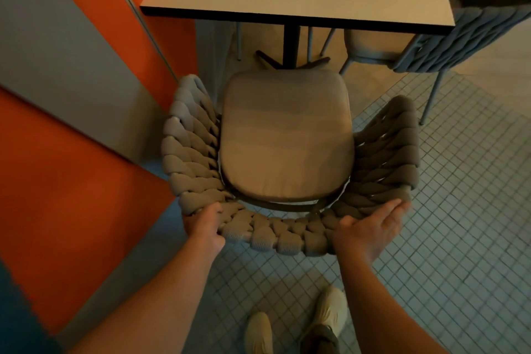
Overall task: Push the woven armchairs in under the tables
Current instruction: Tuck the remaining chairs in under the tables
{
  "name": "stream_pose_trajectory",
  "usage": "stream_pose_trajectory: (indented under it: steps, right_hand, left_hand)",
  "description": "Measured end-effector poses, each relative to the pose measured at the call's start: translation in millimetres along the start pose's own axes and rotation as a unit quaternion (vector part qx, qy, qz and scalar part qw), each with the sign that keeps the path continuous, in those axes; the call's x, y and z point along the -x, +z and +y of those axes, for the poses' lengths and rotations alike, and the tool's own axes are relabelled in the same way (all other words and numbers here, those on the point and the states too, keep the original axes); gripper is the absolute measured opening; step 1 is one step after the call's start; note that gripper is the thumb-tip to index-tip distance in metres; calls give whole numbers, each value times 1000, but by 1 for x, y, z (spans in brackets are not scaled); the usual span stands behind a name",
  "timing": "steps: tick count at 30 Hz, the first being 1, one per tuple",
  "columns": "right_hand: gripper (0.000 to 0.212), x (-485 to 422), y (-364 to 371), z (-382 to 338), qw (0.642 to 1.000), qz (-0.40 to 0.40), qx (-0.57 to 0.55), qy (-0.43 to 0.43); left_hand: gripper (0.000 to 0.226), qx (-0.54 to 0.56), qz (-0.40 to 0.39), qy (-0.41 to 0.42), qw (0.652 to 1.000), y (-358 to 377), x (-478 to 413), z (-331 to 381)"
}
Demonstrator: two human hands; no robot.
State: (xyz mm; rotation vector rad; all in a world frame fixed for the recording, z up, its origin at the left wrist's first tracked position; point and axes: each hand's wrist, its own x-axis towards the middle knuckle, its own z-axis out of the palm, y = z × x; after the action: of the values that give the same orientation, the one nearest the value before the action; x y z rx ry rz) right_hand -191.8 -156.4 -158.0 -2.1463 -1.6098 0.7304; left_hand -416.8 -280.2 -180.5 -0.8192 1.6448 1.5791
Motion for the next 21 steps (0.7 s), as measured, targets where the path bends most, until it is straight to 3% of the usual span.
stream_pose_trajectory:
  steps: [13,21]
  right_hand:
    - [89,-30,22,-37,999,9,-29,19]
    - [95,-49,25,-47,996,7,-90,19]
  left_hand:
    - [63,-42,-30,4,999,48,-35,39]
    - [44,-64,-89,38,993,61,-39,51]
